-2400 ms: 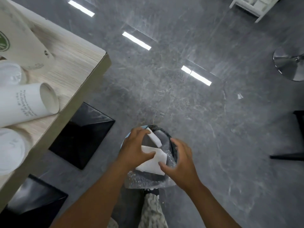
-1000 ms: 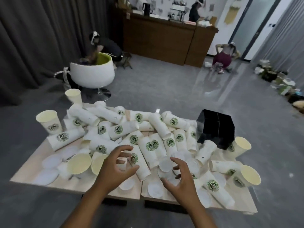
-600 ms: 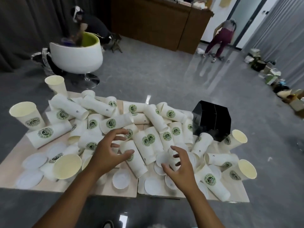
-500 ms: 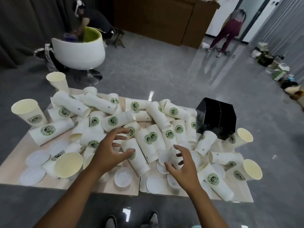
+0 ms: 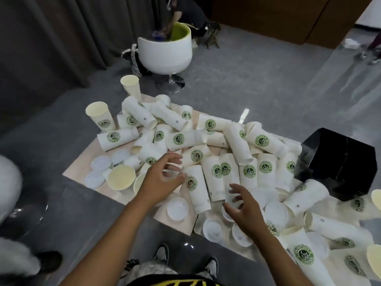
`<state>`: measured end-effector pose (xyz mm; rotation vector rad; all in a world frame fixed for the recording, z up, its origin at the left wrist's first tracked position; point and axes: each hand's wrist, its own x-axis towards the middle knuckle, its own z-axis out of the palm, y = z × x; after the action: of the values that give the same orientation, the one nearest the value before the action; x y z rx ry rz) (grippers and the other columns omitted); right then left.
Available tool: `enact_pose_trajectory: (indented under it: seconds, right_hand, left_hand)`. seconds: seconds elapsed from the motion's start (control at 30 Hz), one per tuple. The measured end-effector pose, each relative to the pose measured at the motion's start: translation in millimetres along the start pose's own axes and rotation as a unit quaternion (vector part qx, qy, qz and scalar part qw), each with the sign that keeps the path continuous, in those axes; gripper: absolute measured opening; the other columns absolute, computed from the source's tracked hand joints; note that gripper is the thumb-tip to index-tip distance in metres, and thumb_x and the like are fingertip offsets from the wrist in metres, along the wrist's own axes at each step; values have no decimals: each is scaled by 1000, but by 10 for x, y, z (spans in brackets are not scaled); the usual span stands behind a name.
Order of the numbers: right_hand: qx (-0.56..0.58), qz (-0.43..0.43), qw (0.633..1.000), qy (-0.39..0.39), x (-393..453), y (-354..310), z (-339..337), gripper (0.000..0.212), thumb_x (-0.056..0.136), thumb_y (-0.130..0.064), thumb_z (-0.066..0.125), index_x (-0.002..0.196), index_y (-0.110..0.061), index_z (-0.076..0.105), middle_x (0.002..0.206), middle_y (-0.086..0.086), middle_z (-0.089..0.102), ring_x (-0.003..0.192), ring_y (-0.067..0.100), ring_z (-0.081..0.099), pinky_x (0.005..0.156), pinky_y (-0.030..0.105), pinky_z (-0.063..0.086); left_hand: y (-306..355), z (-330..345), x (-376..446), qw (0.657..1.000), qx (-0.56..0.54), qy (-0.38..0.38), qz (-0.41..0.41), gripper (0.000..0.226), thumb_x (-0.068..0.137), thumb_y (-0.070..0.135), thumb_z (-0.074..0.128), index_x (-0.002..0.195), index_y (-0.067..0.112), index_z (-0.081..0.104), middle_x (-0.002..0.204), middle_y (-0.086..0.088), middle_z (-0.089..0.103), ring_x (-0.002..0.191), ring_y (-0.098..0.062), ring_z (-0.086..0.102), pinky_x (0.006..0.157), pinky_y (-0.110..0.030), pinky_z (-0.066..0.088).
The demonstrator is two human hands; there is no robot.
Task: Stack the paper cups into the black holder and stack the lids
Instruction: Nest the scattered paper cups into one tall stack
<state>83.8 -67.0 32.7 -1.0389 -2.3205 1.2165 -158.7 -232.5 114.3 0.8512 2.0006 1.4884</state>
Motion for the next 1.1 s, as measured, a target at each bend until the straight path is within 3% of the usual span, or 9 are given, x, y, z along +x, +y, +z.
enact_pose_trajectory:
  seconds: [0.17,0.27,0.4,0.5,0.63,0.8,0.9,1.0,1.1]
  right_hand:
    - [2,-14,999,-41,219,-33,148,58,81,-20,85,131,-30,56,114,-12,66,88,1,64,72,21,53]
    - [16,-17,998,-61,280,-67,252,57,80,-16,86,128,-30,58,112,-11,66,83,6,65,67,19,54]
    - [23,-19,997,-72,320,-76,378,56,79,-6,86,125,-25,61,110,-4,67,83,8,64,66,12,52]
    - [38,-9,997,-73,318,-109,385,54,78,-4,85,123,-26,63,109,-2,68,84,11,65,65,12,51]
    - [46,-3,998,-36,221,-173,280,50,79,-11,86,120,-28,63,108,-8,68,84,11,65,65,12,48]
    - [-8,-25,998,-50,472,-174,342,50,82,-35,78,128,-24,59,122,-12,60,84,4,58,75,15,45]
    - [-57,-69,991,-103,943,-294,563,57,87,-33,74,138,-19,52,138,-4,50,104,11,57,86,27,49]
    - [-82,-92,982,-140,1310,-426,738,65,90,-32,72,147,-18,46,150,-4,43,121,19,56,92,30,46]
    - [-58,-100,984,-136,1497,-450,838,64,89,-31,75,146,-17,49,146,-2,47,115,15,58,93,34,50]
  left_hand:
    - [-118,136,-240,994,14,-71,-78,37,82,20,85,114,32,69,104,14,70,88,-2,65,78,-22,54]
    - [-193,154,-304,993,42,-73,-86,40,82,31,83,118,35,67,111,15,69,96,-4,67,83,-18,53]
    - [-245,115,-285,993,39,-60,-93,38,83,27,85,117,32,69,107,13,69,95,-8,67,82,-15,52]
    - [-261,106,-236,993,30,-61,-98,37,83,27,85,115,33,70,102,19,69,90,-4,67,83,-19,54]
    - [-208,126,-135,993,33,-60,-95,34,83,22,85,110,36,70,106,19,71,89,-3,68,85,-35,58]
    - [-92,258,67,995,20,-50,-81,35,81,12,86,107,31,72,102,12,76,87,-8,70,82,-38,58]
    - [-55,276,129,997,17,-31,-71,37,83,2,83,101,32,73,101,10,76,85,-8,70,80,-33,57]
    - [-80,234,184,998,26,2,-62,43,81,1,83,96,40,72,99,8,77,85,-10,72,78,-21,57]
    - [-100,137,244,998,32,29,-52,41,79,2,84,96,37,73,99,6,77,86,-8,72,78,-12,53]
